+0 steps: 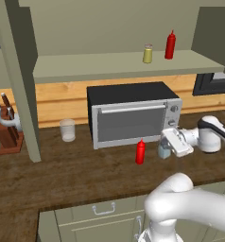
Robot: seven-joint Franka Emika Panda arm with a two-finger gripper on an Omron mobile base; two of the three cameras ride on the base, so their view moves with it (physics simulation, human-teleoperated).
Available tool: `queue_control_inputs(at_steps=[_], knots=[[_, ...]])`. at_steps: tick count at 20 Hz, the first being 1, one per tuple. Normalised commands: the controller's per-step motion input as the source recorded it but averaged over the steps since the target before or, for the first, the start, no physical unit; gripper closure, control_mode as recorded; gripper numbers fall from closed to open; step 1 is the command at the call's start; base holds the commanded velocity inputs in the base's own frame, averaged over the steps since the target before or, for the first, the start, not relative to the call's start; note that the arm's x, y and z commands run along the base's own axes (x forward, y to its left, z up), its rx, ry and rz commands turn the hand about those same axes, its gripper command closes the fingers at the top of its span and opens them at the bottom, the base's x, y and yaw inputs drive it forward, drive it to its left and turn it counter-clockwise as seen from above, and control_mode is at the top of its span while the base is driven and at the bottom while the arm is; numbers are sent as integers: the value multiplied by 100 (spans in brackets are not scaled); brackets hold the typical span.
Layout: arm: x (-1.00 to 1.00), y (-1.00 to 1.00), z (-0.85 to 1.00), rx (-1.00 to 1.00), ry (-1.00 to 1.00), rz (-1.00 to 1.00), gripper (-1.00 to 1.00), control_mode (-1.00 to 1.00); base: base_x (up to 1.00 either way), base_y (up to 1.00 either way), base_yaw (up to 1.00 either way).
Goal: Put the shaker and condiment bottle from the counter next to their counterparts in the cabinet.
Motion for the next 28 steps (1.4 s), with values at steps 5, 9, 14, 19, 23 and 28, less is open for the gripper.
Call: queue_control_inputs(at_steps=[5, 9, 14, 19, 23, 28], knots=[[0, 0, 15, 0, 0, -17, 100, -100, 0, 0, 0], [0, 0, 15, 0, 0, -19, 100, -100, 0, 0, 0], [0, 0, 20, 0, 0, -21, 100, -100, 0, 0, 0], [0, 0, 23, 0, -1, -23, 100, -100, 0, 0, 0], [-1, 0, 23, 0, -4, -24, 100, -100, 0, 0, 0], [-1, 0, 18, 0, -4, -24, 100, -100, 0, 0, 0]])
